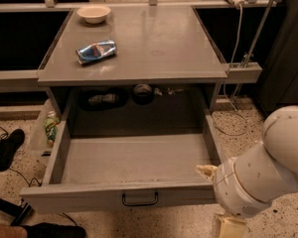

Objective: Close top drawer

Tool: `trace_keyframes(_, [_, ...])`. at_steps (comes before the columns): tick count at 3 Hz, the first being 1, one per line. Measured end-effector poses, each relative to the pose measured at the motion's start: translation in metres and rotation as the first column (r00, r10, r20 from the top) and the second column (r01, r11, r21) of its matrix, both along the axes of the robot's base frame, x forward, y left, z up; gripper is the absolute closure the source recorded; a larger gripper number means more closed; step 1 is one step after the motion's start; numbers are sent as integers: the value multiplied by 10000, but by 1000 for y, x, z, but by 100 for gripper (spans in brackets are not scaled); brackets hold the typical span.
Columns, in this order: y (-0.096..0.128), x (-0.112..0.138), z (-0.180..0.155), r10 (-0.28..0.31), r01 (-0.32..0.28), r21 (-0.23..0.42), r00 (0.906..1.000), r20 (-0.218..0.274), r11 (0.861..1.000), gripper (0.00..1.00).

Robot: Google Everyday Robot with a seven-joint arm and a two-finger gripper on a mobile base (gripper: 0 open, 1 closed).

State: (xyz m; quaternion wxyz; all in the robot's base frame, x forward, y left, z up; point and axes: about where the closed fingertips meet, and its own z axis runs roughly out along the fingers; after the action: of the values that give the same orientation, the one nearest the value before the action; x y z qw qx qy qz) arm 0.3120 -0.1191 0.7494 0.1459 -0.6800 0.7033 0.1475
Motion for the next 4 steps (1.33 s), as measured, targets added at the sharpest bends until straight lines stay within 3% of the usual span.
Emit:
trace_keyframes(2, [4,-11,-10,86,-83,113,9997,-222,9999,0])
trace_keyframes(4, [18,-28,-33,279,-243,621,9980,-572,9978,0])
